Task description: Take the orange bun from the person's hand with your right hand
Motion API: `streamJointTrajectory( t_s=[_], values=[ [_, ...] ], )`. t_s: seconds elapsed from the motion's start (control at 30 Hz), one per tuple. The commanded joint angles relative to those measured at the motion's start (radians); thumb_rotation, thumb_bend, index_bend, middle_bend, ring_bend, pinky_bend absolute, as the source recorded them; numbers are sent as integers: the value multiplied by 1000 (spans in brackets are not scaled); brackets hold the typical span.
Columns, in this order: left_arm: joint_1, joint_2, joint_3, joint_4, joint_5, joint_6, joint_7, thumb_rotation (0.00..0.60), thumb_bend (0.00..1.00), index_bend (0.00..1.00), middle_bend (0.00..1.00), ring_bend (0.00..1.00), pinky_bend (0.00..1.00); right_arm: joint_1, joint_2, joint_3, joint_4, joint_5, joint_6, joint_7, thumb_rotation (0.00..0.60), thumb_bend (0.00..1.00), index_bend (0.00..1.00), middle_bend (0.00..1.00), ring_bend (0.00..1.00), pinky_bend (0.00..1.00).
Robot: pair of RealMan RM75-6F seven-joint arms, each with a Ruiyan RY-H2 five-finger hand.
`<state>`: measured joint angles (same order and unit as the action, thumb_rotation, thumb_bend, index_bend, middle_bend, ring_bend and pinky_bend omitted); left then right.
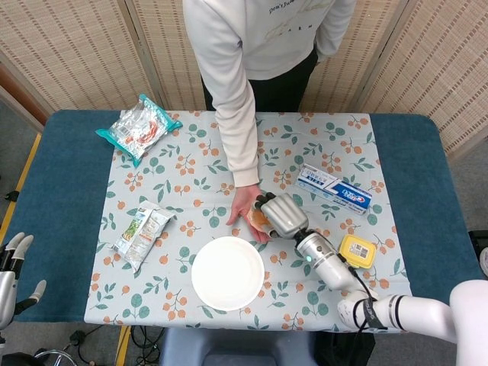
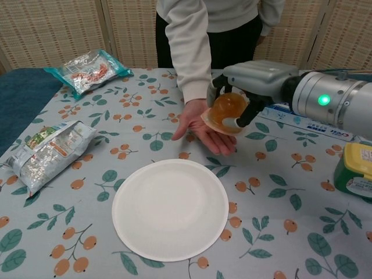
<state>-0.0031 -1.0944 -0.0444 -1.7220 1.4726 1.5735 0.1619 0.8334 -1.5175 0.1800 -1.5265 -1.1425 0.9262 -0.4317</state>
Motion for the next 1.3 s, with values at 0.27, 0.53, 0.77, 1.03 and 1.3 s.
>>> streamJointTrajectory(
  t_s=[0.27,0.53,0.77,1.03,1.3],
  values=[
    [-3,-7,1,5,4,-5,-1,600,278,77,38,111,57,-46,95,-11,53,61,-17,44,600,413,544,407,342,687],
    [0,-6,2,4,2,-4,2,600,278,76,38,111,57,-36,35,-40,199,87,-103,81,600,413,544,405,342,687],
    [3,-3,3,1,0,-2,5,600,278,76,38,111,57,-11,-2,-46,249,119,-175,86,600,412,271,258,217,522],
    [1,-3,1,1,0,-5,5,600,278,74,39,112,57,-36,57,-47,173,82,-124,105,600,412,0,88,49,282],
    [-6,-2,-4,0,4,-8,3,600,278,73,39,111,57,-142,226,-63,-5,8,43,133,600,412,0,121,44,262]
  ],
)
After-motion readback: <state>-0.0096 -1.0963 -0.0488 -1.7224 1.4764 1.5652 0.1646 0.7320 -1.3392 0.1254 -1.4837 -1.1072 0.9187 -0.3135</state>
